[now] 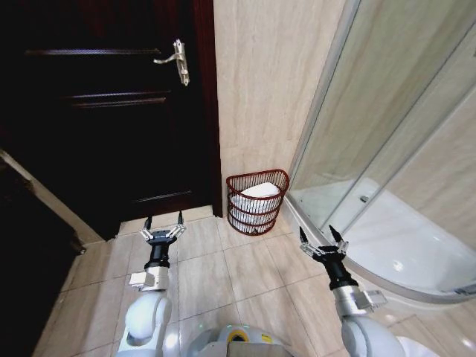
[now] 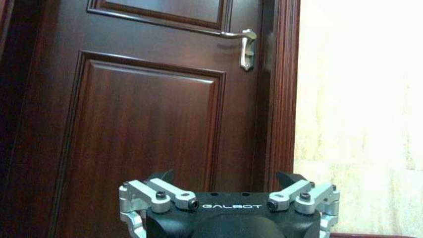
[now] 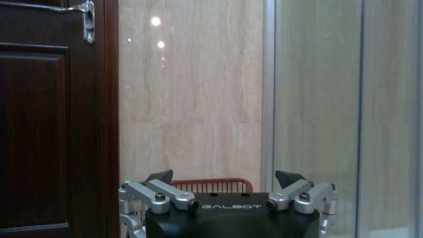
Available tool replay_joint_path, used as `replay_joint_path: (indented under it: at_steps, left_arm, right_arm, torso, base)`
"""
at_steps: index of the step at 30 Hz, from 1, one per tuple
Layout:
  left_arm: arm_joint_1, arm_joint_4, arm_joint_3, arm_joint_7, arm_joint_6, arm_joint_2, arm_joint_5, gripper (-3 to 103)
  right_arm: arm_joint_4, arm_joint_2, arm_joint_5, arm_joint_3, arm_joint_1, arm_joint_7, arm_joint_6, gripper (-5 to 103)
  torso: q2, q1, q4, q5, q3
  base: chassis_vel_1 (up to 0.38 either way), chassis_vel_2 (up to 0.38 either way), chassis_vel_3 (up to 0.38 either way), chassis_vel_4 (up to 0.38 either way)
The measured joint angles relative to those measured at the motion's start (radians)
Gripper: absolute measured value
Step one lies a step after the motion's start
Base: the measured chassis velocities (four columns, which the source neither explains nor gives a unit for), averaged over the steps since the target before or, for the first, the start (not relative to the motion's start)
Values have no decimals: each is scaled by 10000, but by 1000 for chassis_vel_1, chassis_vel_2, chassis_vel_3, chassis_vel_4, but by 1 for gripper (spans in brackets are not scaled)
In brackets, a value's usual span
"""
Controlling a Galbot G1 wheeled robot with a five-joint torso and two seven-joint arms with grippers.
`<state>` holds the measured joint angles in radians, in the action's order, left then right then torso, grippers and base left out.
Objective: Discard the used towel into the hamper.
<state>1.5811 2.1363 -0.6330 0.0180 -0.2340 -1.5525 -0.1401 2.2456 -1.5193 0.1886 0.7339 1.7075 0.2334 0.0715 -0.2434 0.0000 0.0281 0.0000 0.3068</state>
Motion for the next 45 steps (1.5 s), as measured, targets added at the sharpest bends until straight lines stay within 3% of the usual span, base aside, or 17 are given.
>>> replay_joint_path:
  at_steps: [27,45]
  left_arm:
    - [-128,-157,-15,39,123,93,190,100]
    - [-191,-337,-29,61,125,176,168,100]
  right_arm:
    - [-23,-163,-252,-181,-45,93,41,100]
    - [-191,-252,-282,-244,-175,234,131,100]
  torso:
    - [-3,0,0,1,1]
    - [-2,0,0,0,2]
  base:
    - [45,-72,-69,45]
    - [-81,-90,-87,-84]
